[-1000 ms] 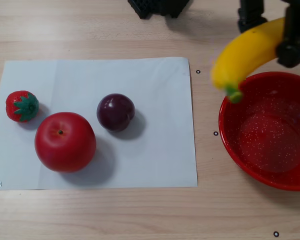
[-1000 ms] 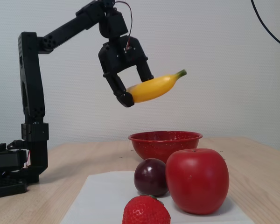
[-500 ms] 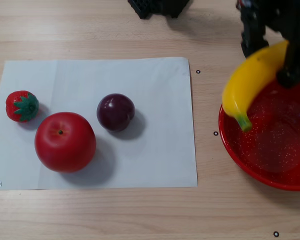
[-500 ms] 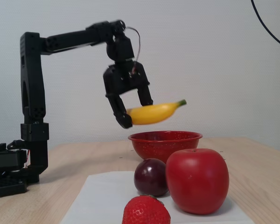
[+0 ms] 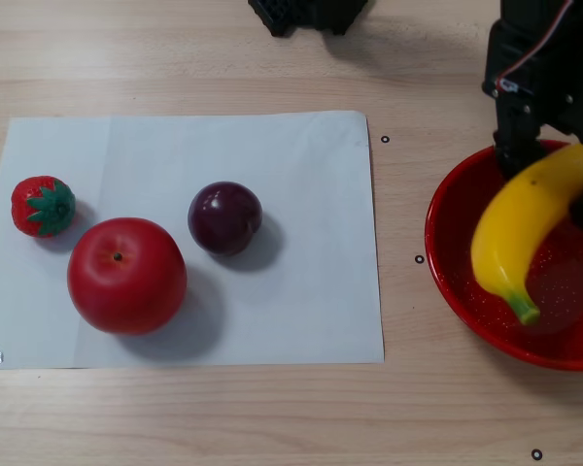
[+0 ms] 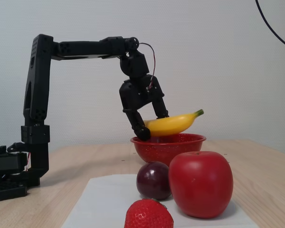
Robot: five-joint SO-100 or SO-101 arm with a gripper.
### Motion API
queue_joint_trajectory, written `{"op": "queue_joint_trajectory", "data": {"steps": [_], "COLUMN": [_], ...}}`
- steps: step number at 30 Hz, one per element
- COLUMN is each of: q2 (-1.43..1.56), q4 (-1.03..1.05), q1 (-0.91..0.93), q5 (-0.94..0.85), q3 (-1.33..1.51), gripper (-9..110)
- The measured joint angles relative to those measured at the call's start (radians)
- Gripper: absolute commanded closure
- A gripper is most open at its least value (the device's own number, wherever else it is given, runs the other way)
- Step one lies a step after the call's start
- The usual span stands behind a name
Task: Grasp the banana and put it in the red bowl.
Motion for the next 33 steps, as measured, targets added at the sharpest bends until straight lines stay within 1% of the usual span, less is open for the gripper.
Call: {"op": "queue_joint_trajectory", "data": {"steps": [5,11,14,17,22,24,27,31,33], "q2": [-0.015,-0.015,-0.034,-0.034,-0.034,-0.034,-0.034,-0.032,-0.021], "q4": [-0.005,0.012,0.029,0.071,0.118,0.135,0.164,0.218,0.256], "q1": [-0.003,-0.005,-0.005,-0.005,-0.014,-0.029,-0.054,-0.074,-0.077], "q5": [0.006,0.005,0.005,0.005,0.005,0.003,0.003,0.002,-0.006], "q3": [0.0,-0.015,-0.057,-0.089,-0.16,-0.176,-0.189,-0.222,-0.236], "gripper": [78,71,72,75,86,87,91,101,101]}}
